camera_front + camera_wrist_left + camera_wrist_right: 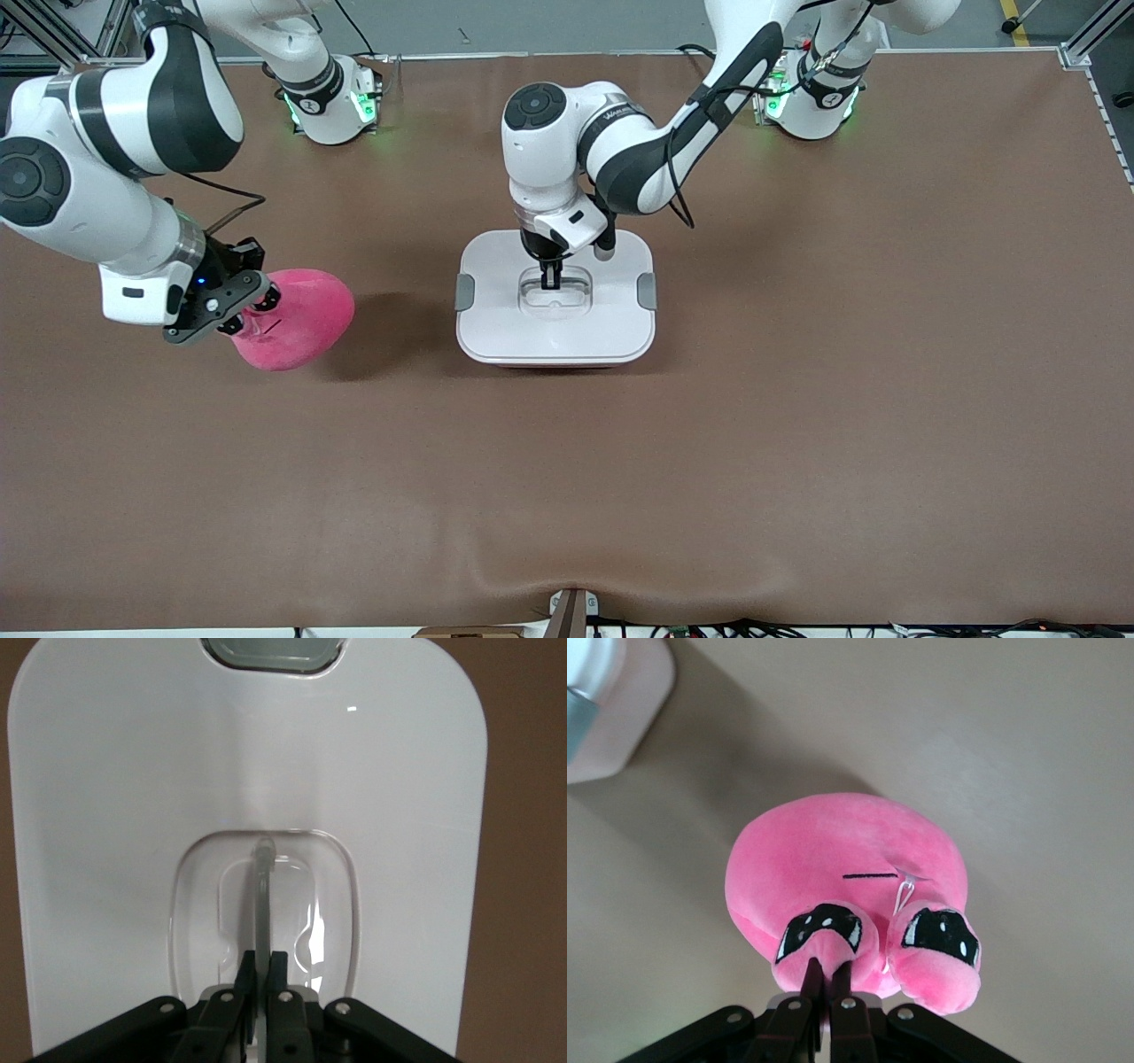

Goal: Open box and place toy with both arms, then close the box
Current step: 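Lift the lid off with the left gripper while the right gripper lifts the toy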

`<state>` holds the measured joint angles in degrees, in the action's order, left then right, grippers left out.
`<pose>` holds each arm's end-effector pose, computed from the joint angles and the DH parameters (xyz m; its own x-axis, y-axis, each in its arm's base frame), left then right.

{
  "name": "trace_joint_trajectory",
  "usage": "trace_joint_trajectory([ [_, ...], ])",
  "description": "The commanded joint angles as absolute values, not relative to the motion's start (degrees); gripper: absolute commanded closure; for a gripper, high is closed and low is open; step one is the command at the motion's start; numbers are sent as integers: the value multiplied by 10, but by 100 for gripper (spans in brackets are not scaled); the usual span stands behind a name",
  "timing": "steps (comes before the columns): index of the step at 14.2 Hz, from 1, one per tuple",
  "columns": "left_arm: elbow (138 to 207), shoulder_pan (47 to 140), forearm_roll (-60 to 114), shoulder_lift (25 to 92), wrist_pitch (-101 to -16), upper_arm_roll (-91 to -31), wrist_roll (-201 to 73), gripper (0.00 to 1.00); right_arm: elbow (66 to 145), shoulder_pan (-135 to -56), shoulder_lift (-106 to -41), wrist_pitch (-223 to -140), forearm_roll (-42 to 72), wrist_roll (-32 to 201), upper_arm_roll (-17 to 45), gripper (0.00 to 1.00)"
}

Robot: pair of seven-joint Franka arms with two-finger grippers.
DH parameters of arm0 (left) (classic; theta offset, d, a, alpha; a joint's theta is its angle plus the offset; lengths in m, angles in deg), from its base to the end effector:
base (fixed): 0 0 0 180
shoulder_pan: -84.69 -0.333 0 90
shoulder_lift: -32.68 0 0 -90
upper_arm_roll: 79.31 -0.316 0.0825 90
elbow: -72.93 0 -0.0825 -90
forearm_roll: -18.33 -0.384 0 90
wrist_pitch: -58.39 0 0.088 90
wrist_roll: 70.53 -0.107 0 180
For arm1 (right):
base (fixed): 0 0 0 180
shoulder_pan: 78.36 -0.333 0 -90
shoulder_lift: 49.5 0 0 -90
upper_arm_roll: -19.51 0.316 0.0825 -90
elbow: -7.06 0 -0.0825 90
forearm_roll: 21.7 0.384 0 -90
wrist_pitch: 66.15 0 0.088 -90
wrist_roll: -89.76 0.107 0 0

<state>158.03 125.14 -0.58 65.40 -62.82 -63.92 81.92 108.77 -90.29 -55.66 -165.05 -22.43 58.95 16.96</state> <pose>0.4394 -0.5622 0.3579 -0.0023 1.0000 0.0038 0.9858 0.0016 0.1676 0.5693 0.0937 0.4797 0.7513 0.6444 -0.1425 0.6425 -0.7635 -0.0653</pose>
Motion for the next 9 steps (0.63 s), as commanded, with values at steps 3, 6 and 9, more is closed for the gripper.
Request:
trace_joint_trajectory([
  [3, 1576, 1250, 7, 601, -568, -625, 779, 100, 1084, -951, -539, -1645, -211, 564, 165, 100],
  [6, 1573, 1242, 27, 577, -543, -627, 714, 100, 1082, -980, -516, -1641, -215, 562, 166, 100],
  [9, 1573, 1197, 58, 543, -508, -627, 637, 100, 1083, -1018, -494, -1628, -216, 562, 166, 100],
])
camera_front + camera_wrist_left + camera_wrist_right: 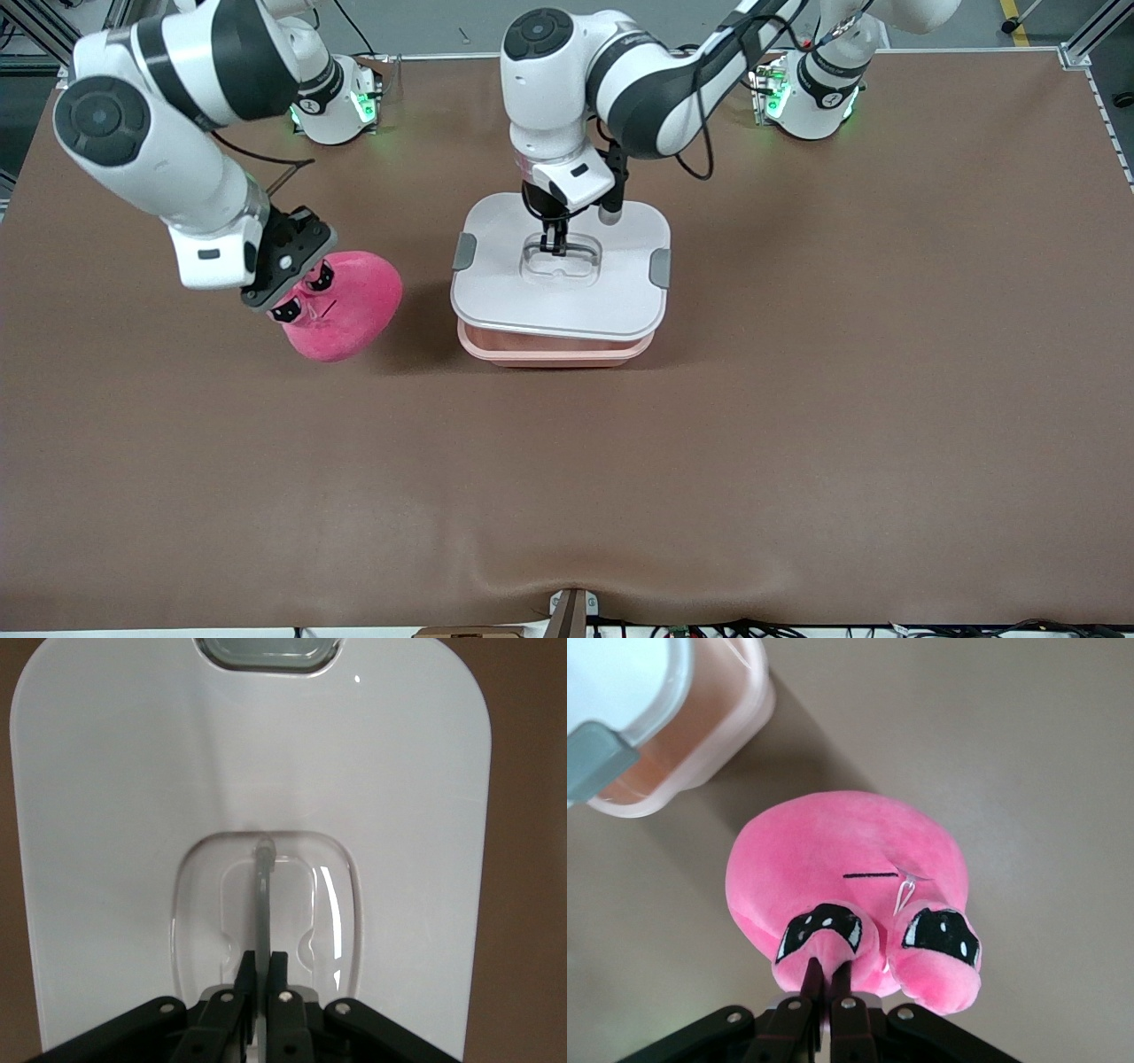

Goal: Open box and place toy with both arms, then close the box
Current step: 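Lift the lid off with the left gripper while the right gripper lifts the toy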

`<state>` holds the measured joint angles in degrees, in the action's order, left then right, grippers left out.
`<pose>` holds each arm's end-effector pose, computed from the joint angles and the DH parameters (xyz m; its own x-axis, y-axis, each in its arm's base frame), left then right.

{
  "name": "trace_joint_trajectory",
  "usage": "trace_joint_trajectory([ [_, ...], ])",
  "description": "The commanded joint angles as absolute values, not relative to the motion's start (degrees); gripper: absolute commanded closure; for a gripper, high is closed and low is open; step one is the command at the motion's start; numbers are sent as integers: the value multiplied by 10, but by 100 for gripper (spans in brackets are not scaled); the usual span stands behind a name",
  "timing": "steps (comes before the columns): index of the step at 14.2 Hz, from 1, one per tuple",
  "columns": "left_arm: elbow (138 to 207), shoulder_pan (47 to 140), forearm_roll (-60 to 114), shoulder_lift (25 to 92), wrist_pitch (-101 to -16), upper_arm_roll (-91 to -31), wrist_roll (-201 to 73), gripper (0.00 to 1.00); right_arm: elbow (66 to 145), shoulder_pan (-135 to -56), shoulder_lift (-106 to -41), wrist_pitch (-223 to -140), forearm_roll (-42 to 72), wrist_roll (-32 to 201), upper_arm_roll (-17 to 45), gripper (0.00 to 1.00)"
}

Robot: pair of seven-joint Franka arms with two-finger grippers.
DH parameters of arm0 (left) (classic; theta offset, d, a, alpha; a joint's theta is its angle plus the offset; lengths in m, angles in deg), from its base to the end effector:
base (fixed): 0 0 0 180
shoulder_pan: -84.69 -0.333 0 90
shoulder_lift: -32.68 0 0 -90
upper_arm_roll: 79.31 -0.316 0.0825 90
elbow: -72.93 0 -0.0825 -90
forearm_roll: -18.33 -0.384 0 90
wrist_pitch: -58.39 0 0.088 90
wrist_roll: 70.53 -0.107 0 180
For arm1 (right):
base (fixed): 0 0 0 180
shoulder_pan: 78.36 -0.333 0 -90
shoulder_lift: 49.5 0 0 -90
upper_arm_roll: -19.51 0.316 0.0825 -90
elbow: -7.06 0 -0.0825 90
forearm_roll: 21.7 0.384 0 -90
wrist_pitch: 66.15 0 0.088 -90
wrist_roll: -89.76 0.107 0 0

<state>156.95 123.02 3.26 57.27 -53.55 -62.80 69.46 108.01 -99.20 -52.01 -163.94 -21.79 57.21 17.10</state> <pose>0.4363 -0.5352 0.4501 0.1418 0.9895 0.0291 0.9784 -0.1445 0.1476 0.5368 0.1791 0.5208 0.6255 0.7756 -0.0851 0.7747 -0.6303 -0.0503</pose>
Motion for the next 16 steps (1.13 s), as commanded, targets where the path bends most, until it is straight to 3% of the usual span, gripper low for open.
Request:
trace_joint_trajectory([
  [1, 1574, 1180, 72, 533, -496, -627, 598, 100, 1082, -1035, -490, -1628, -219, 561, 165, 100],
  [9, 1574, 1006, 144, 494, -407, -627, 241, 100, 1004, -1121, -513, -1630, -247, 552, 174, 100],
  [16, 1575, 884, 152, 489, -350, -628, -20, 100, 993, -1166, -558, -1727, -257, 411, 174, 100],
])
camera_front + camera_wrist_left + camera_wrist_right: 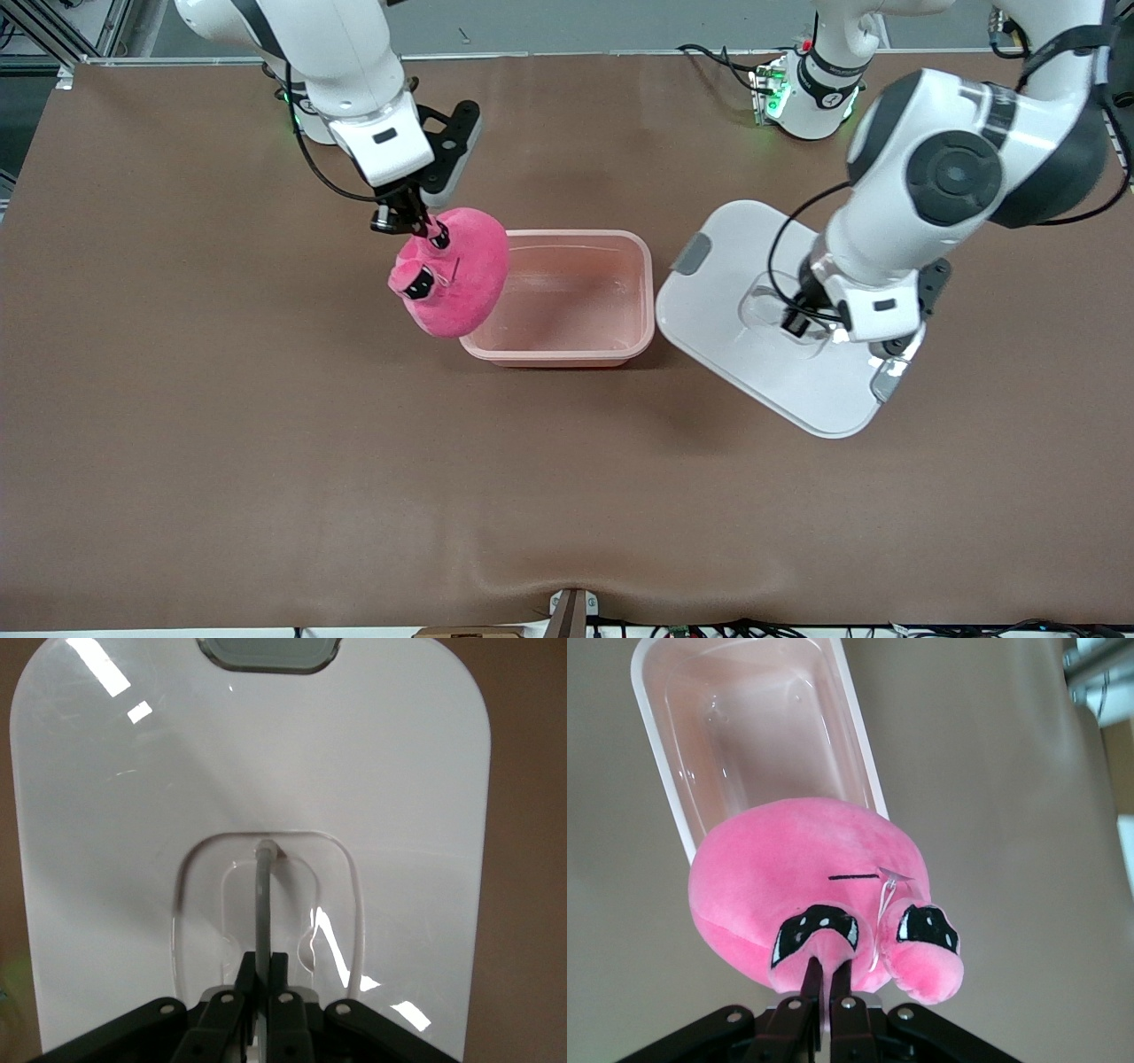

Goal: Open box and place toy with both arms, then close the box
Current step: 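Lift the lid off with the left gripper while the right gripper lifts the toy, then lower the pink toy into the pink box with the right gripper and release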

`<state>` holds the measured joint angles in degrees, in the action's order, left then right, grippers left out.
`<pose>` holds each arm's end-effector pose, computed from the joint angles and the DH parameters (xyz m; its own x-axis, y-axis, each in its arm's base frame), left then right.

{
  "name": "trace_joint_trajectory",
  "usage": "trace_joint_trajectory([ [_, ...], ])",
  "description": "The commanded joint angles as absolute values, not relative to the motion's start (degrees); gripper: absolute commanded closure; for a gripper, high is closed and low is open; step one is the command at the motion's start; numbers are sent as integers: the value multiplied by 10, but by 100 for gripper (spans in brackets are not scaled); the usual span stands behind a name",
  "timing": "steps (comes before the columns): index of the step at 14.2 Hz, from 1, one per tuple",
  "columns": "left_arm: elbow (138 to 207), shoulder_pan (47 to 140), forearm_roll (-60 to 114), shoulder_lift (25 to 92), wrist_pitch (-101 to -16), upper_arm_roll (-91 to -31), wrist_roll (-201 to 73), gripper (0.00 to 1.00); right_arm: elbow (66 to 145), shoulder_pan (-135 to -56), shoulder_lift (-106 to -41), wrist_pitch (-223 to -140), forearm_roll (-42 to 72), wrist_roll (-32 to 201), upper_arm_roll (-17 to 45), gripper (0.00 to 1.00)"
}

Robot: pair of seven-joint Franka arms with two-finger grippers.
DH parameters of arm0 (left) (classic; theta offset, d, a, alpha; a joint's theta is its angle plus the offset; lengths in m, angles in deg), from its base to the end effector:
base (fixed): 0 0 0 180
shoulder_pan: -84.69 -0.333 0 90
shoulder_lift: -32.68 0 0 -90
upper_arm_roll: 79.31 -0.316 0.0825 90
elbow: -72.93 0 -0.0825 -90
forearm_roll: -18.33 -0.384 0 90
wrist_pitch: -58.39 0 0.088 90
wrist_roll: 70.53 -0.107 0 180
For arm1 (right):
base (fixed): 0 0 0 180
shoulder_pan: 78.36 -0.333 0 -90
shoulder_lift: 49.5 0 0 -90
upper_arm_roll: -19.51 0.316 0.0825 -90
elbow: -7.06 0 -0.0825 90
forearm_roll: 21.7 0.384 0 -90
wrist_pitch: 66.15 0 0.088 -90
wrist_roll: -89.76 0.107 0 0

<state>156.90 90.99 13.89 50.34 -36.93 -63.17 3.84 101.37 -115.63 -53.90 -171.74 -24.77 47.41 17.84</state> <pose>0.6037 -0.2168 0.5028 0.6170 0.7862 -0.0344 0.7814 -0.6172 -0.0920 0.4890 0.3456 0.5696 0.1942 0.9796 0.0511 0.9725 -0.1991 0.1212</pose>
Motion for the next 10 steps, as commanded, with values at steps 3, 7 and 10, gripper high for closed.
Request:
trace_joint_trajectory([
  [3, 1577, 847, 152, 493, -327, -628, -104, 100, 993, -1180, -575, -1747, -258, 365, 174, 100],
  [7, 1584, 803, 152, 504, -322, -629, -207, 100, 993, -1208, -584, -1751, -308, 359, 174, 100],
  [10, 1586, 777, 147, 518, -323, -630, -275, 100, 996, -1213, -585, -1749, -309, 358, 174, 100],
])
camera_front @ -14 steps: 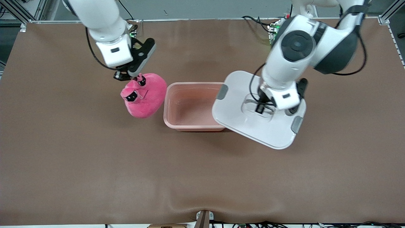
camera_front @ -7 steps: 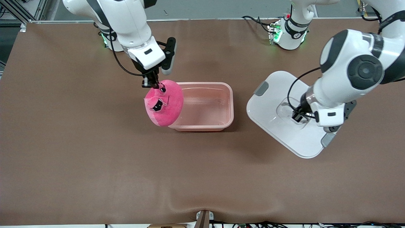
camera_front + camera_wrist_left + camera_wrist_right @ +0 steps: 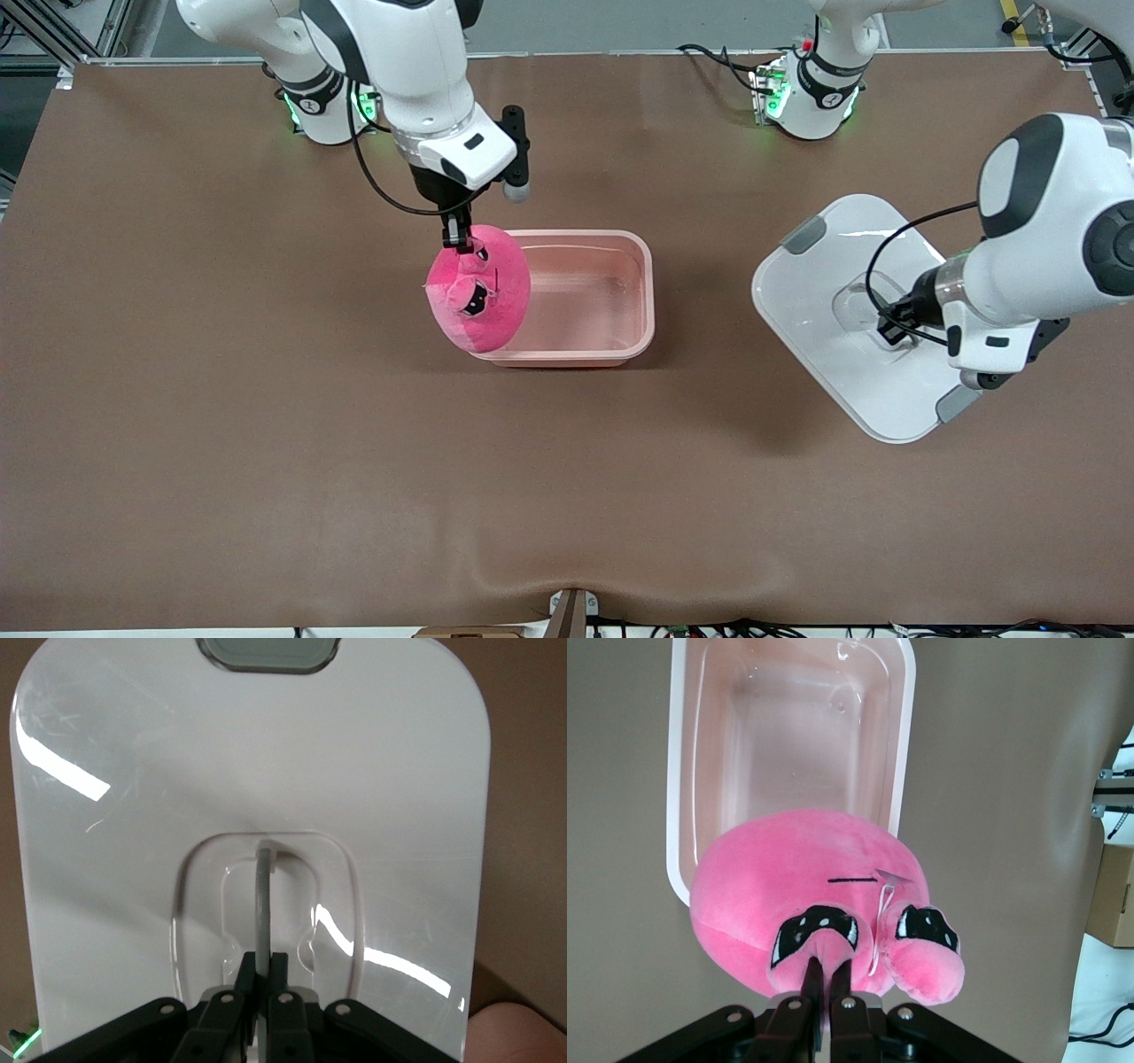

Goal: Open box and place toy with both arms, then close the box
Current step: 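Lower the pink toy into the pink box with the right gripper and release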

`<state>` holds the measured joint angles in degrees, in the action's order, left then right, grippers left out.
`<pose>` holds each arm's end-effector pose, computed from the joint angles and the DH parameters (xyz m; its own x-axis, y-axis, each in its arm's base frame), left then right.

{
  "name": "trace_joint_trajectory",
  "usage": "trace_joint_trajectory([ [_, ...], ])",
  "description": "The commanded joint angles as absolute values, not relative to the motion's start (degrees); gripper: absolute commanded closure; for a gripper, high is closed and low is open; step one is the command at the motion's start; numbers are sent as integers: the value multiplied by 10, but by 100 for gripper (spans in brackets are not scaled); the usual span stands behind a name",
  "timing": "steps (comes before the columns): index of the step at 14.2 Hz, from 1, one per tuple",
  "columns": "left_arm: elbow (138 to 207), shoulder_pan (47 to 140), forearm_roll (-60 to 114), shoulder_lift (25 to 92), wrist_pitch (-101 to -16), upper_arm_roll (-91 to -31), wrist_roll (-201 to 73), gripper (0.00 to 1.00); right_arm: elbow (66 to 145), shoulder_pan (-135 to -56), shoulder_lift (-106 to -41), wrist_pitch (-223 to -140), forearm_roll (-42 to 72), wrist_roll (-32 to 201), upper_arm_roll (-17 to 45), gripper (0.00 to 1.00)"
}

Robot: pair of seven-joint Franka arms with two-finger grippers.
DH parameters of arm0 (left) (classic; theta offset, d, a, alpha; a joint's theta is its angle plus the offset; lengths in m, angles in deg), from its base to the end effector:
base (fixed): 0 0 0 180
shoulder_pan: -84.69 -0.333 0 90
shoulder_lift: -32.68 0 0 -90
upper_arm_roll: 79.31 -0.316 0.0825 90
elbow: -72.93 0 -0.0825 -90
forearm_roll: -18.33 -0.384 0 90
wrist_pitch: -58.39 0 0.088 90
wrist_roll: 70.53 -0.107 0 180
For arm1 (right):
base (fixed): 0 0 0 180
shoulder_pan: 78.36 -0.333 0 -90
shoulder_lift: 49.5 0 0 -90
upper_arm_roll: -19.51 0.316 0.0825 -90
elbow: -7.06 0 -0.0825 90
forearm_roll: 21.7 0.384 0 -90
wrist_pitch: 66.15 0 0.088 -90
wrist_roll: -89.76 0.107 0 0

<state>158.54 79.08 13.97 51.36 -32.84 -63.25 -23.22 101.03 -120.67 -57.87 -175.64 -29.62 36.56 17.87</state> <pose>0.6263 -0.0856 0.4735 0.7866 0.5975 -0.1556 0.5797 -0.8015 -0.1469 0.4769 0.3981 0.5377 -0.1024 0.9940 -0.0385 0.9777 0.1077 0.1802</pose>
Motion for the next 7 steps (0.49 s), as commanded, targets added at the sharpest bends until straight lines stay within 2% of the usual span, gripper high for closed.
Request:
trace_joint_trajectory([
  [1, 1590, 769, 145, 522, -324, -630, -289, 100, 997, -1215, -585, -1748, -308, 358, 174, 100],
  [7, 1591, 761, 145, 534, -326, -630, -301, 100, 1014, -1245, -595, -1744, -309, 361, 174, 100],
])
